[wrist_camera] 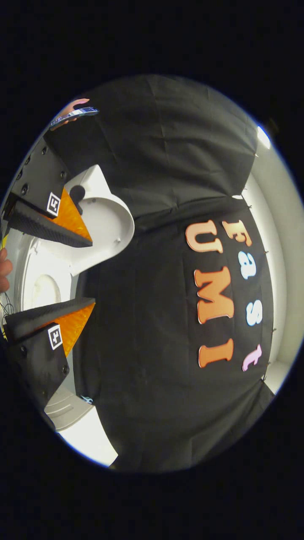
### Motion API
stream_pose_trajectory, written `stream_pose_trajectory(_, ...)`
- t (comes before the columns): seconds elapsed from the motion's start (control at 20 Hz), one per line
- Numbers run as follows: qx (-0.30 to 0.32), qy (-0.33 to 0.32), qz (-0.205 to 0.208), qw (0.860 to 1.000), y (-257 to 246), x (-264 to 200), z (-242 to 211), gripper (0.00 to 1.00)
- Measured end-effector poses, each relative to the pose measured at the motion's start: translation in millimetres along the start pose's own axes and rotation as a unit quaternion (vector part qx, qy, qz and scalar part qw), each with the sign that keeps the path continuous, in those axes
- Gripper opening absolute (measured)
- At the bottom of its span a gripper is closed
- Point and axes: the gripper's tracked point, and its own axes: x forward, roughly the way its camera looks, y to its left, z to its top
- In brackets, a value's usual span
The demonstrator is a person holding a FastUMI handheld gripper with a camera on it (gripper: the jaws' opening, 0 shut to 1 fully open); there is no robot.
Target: Open the toilet lid.
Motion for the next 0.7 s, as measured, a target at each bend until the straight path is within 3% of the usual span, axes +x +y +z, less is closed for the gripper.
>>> stream_pose_trajectory(0.35,-0.01,-0.051,-0.047,0.998,-104.3,-52.9,38.4,0.78)
stream_pose_trajectory(0.7,-0.037,-0.07,-0.111,0.991,-192.9,-115.6,20.2,0.79)
